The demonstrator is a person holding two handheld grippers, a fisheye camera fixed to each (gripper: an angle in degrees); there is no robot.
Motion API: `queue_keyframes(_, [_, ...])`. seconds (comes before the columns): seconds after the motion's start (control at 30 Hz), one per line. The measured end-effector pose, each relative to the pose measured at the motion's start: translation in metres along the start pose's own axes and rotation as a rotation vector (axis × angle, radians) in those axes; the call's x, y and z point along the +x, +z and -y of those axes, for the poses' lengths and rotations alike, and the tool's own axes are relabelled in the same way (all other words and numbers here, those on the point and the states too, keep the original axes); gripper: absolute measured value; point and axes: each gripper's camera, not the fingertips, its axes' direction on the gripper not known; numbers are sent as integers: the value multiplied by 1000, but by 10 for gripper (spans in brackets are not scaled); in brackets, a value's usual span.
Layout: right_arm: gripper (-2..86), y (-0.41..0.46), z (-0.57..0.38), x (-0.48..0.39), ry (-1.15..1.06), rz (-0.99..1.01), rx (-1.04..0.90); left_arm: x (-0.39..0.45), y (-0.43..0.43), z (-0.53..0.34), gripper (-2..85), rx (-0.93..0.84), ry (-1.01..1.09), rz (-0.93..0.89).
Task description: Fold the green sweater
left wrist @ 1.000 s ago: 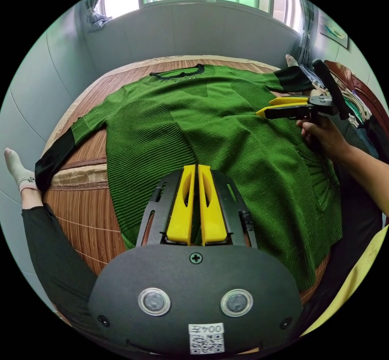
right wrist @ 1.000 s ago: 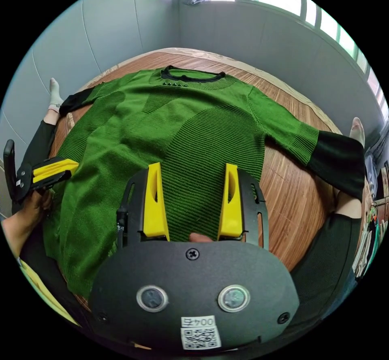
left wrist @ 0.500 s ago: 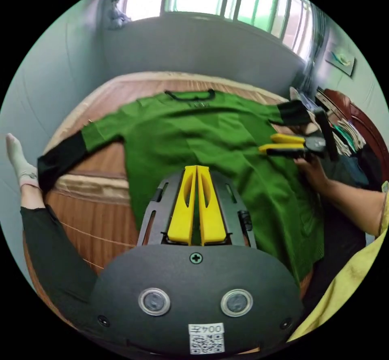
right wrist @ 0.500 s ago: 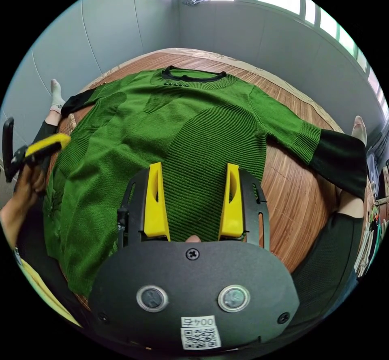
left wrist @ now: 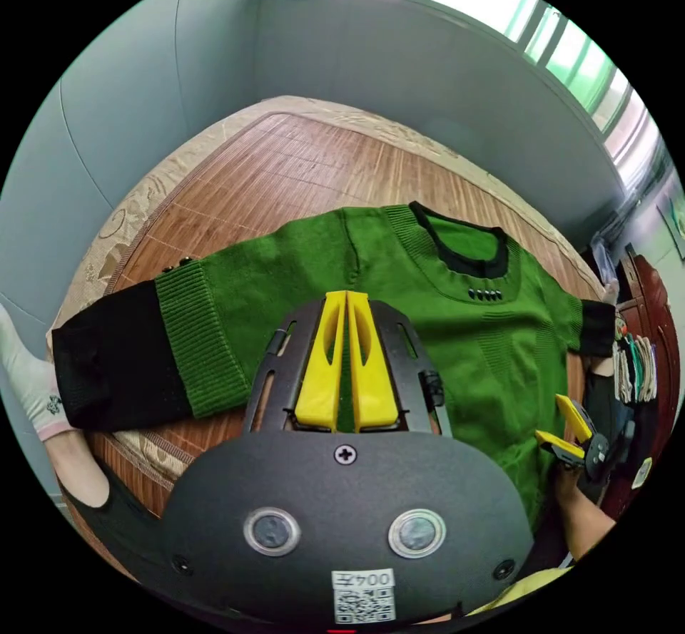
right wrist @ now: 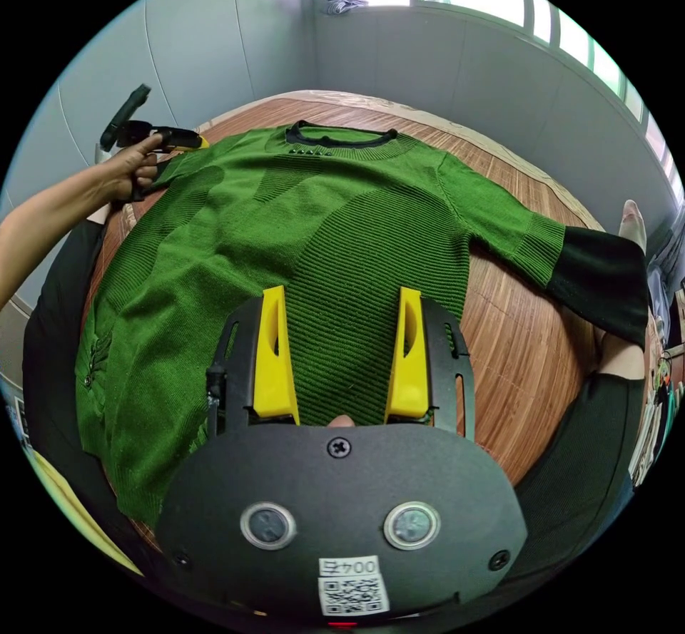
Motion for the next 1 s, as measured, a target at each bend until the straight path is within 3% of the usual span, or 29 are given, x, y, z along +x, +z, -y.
queue_keyframes(0.47, [215, -2, 0, -6, 8, 3, 12, -36, 22, 46, 1, 28, -7, 142])
queue_keyframes(0.73, [213, -3, 5, -4, 20, 16, 19, -44, -24, 23, 2, 109, -22, 8])
queue_keyframes(1.0, [210, -2, 18, -8, 3, 0, 4, 3, -91, -90, 2, 51, 128, -198])
